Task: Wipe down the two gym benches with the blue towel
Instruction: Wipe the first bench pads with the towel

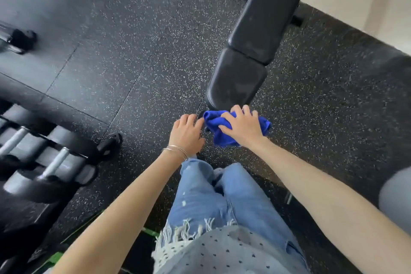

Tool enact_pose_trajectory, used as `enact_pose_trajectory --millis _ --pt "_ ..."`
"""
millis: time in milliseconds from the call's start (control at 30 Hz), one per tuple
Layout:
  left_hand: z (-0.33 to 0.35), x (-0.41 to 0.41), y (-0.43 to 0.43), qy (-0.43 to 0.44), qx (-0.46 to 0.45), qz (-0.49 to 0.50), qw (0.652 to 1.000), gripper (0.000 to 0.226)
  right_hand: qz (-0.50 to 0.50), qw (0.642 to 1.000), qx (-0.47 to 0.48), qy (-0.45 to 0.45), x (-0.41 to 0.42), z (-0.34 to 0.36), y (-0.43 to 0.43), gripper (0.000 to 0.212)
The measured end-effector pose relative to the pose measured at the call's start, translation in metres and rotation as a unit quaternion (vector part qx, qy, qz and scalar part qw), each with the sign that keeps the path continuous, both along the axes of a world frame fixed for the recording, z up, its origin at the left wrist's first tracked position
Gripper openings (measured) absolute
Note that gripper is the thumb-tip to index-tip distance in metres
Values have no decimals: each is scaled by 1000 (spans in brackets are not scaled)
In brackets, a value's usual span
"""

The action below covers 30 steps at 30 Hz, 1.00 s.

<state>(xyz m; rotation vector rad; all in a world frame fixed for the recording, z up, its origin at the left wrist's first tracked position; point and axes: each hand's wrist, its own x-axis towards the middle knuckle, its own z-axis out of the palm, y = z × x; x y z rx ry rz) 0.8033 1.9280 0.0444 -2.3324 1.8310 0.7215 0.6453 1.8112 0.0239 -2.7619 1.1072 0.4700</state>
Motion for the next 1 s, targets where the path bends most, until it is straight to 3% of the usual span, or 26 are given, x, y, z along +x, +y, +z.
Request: enact_pose_trajectory --millis 433,567,633,833,1000 --pt "-146 25 -83 38 14 14 999 63 -79 996 -19 -21 44 -163 -66 34" --pt "-182 36 -103 60 -4 72 996 62 -93 993 -54 -52 51 -202 -73 32" --pt "-194 45 -110 69 -26 105 992 62 -96 986 -93 -98 65 -213 -80 29" --pt "-207 52 -141 82 -18 125 989 70 -91 977 -81 -174 83 -222 -108 28" --pt "-202 51 -157 83 -11 124 989 81 -111 983 -40 -141 110 -225 -149 32"
